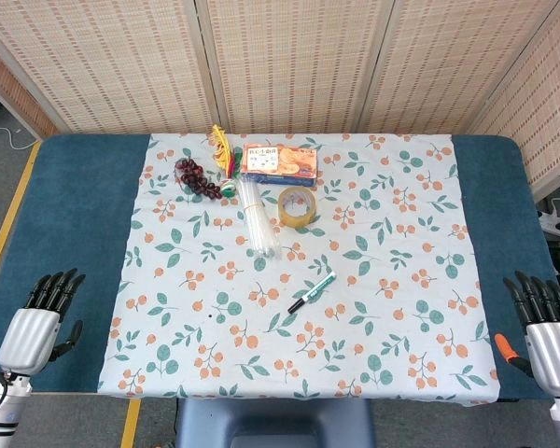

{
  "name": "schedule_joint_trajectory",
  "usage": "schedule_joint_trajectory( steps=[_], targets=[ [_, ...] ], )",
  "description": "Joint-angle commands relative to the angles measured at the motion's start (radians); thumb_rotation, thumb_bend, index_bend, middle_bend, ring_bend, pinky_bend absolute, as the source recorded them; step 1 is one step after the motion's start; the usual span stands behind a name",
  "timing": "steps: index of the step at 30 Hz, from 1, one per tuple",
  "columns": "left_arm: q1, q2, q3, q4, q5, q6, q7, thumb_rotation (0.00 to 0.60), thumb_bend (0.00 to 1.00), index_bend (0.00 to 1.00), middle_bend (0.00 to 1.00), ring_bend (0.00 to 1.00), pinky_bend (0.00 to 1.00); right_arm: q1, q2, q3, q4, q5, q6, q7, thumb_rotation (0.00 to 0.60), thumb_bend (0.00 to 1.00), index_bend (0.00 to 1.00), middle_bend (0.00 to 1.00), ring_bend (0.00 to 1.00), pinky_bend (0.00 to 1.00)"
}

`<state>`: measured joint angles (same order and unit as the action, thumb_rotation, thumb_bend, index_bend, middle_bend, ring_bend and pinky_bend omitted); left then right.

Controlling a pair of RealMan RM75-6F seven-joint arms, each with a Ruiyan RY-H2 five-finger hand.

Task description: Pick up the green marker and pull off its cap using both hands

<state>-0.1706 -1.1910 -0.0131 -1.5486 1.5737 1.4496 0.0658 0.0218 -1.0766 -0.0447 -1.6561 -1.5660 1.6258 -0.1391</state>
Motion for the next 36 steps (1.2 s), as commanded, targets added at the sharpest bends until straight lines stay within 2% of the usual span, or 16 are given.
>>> schedule_joint_trajectory(
  steps=[1, 6, 9, 10, 11, 13, 16, 18, 21, 25, 36],
  targets=[
    [-0.002, 0.002, 0.003, -0.003, -0.009, -0.015, 0.011, 0.6, 0.48, 0.0, 0.0, 0.0, 0.08, 0.002, -0.015, -0.004, 0.01, -0.031, -0.005, -0.007, 0.6, 0.18, 0.0, 0.0, 0.0, 0.0],
    [-0.007, 0.0, 0.002, -0.007, -0.008, -0.021, 0.007, 0.6, 0.48, 0.0, 0.0, 0.0, 0.08, 0.037, -0.066, -0.013, 0.028, -0.108, -0.049, -0.047, 0.6, 0.18, 0.0, 0.0, 0.0, 0.0],
    [-0.008, 0.001, 0.002, -0.007, -0.008, -0.022, 0.005, 0.6, 0.48, 0.0, 0.0, 0.0, 0.08, 0.046, -0.07, -0.012, 0.026, -0.112, -0.064, -0.054, 0.6, 0.18, 0.0, 0.0, 0.0, 0.0],
    [-0.01, 0.001, 0.0, -0.006, -0.01, -0.024, 0.001, 0.6, 0.48, 0.0, 0.0, 0.0, 0.08, 0.074, -0.08, -0.01, 0.023, -0.136, -0.097, -0.071, 0.6, 0.18, 0.0, 0.01, 0.0, 0.0],
    [-0.014, 0.003, -0.003, -0.007, -0.01, -0.027, -0.01, 0.6, 0.48, 0.0, 0.0, 0.0, 0.08, 0.192, -0.127, 0.009, 0.023, -0.204, -0.246, -0.16, 0.6, 0.18, 0.0, 0.02, 0.0, 0.0],
    [-0.015, 0.008, -0.002, -0.007, -0.007, -0.028, -0.023, 0.6, 0.48, 0.0, 0.0, 0.0, 0.08, 0.286, -0.179, 0.055, 0.014, -0.149, -0.41, -0.224, 0.6, 0.18, 0.0, 0.04, 0.0, 0.0],
    [-0.013, 0.014, -0.001, -0.006, -0.008, -0.026, -0.037, 0.6, 0.48, 0.0, 0.0, 0.0, 0.08, 0.38, -0.249, 0.109, 0.032, -0.1, -0.538, -0.281, 0.6, 0.18, 0.05, 0.1, 0.0, 0.0],
    [-0.013, 0.019, -0.003, -0.004, -0.015, -0.028, -0.044, 0.6, 0.48, 0.0, 0.0, 0.0, 0.08, 0.434, -0.306, 0.133, 0.074, -0.091, -0.593, -0.307, 0.6, 0.18, 0.1, 0.15, 0.0, 0.0],
    [-0.011, 0.024, -0.003, -0.004, -0.025, -0.033, -0.052, 0.6, 0.48, 0.0, 0.0, 0.0, 0.08, 0.496, -0.375, 0.151, 0.119, -0.059, -0.672, -0.318, 0.6, 0.18, 0.12, 0.18, 0.0, 0.0],
    [-0.007, 0.03, -0.004, -0.007, -0.023, -0.023, -0.058, 0.6, 0.48, 0.0, 0.0, 0.0, 0.08, 0.548, -0.439, 0.16, 0.157, -0.031, -0.728, -0.357, 0.6, 0.18, 0.13, 0.18, 0.0, 0.0],
    [-0.006, 0.035, -0.004, -0.006, -0.032, -0.03, -0.062, 0.6, 0.48, 0.0, 0.0, 0.0, 0.08, 0.615, -0.559, 0.175, 0.293, 0.046, -0.76, -0.418, 0.6, 0.21, 0.23, 0.21, 0.0, 0.0]
  ],
)
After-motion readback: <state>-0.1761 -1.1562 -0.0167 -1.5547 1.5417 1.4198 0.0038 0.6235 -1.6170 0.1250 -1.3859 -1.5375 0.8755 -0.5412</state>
